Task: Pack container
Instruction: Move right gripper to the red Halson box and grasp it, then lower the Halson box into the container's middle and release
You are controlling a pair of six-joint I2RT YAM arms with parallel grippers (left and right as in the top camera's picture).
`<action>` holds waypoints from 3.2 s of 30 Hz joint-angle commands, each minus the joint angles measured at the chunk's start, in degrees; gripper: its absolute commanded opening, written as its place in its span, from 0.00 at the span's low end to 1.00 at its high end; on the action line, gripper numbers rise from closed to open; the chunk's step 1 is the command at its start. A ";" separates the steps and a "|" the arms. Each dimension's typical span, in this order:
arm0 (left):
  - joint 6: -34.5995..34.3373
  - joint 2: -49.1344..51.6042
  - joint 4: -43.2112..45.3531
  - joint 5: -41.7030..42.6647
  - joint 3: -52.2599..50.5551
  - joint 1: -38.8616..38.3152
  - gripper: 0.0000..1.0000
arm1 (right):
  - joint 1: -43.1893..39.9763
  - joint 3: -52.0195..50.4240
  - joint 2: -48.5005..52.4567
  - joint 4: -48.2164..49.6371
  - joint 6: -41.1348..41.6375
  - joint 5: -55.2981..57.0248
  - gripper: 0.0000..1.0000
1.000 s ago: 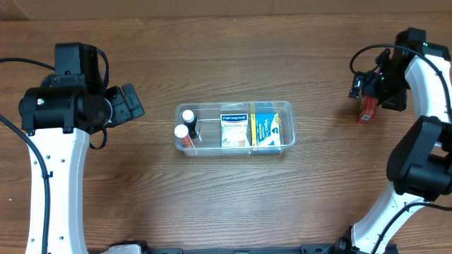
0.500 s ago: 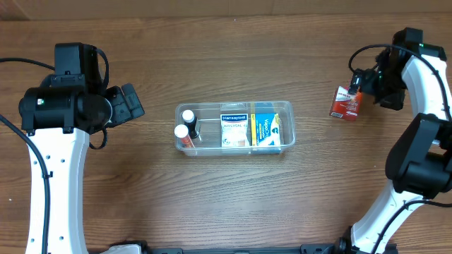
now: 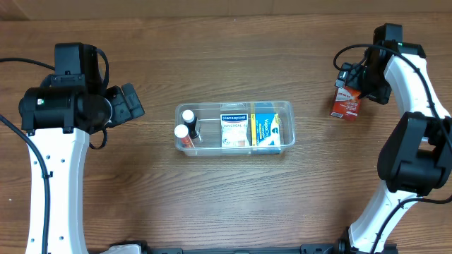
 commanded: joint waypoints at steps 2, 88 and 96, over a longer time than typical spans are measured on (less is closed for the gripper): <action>1.11 0.11 0.09 -0.44 -0.11 0.15 1.00 | 0.24 -0.26 1.25 -0.20 0.39 0.42 1.00; 1.16 0.11 -1.25 -0.33 -0.11 0.15 1.00 | 53.77 3.43 -0.68 -3.34 25.07 -5.84 0.04; 1.18 0.11 -1.49 -0.33 -0.11 0.15 1.00 | 53.31 -6.58 -0.68 3.43 24.44 -3.63 0.04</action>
